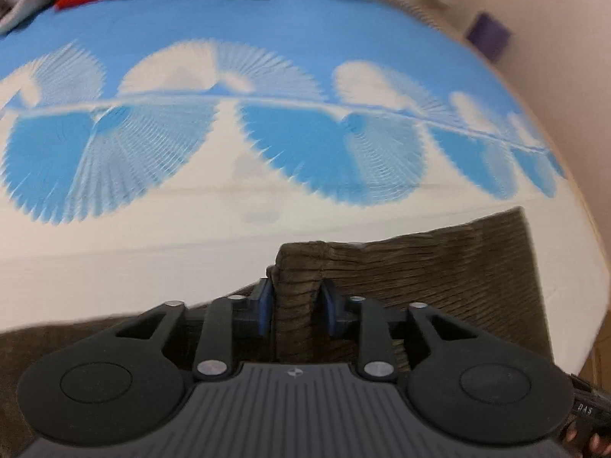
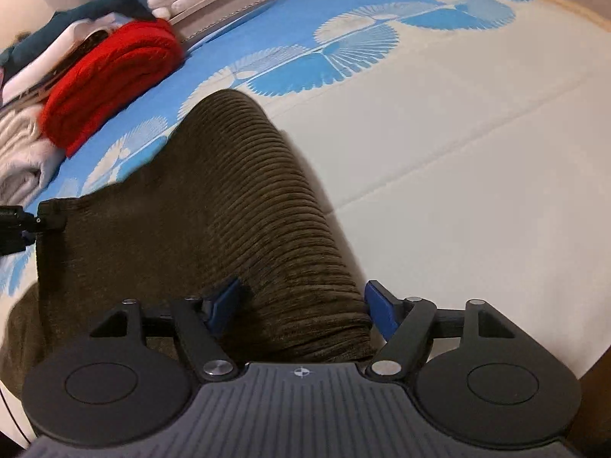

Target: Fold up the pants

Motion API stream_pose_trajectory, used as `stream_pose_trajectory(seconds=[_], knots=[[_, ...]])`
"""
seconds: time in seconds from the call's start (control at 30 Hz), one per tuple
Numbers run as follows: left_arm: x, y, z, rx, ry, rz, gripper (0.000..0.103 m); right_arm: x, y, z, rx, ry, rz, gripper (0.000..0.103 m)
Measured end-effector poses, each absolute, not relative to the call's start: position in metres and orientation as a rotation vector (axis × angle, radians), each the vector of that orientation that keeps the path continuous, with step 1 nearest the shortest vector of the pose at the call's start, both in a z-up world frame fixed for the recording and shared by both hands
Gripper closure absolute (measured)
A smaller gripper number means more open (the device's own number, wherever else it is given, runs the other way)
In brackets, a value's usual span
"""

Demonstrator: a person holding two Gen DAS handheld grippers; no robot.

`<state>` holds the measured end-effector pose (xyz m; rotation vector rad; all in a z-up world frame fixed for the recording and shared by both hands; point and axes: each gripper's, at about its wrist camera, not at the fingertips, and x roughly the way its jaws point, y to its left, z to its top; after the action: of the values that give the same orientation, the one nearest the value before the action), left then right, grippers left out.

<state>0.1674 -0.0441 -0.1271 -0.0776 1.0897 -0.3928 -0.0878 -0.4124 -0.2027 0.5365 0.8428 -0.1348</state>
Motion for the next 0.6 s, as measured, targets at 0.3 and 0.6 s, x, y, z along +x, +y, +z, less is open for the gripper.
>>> stream_pose_trajectory(seconds=[0.3, 0.6], knots=[[0.131, -0.049, -0.096, 0.011, 0.976, -0.550, 0.078, -0.087, -0.410, -0.201, 0.517, 0.817, -0.126, 0.066], [0.104, -0.064, -0.104, 0.208, 1.006, -0.476, 0.078, -0.097, -0.408, -0.173, 0.530, 0.766, -0.135, 0.055]])
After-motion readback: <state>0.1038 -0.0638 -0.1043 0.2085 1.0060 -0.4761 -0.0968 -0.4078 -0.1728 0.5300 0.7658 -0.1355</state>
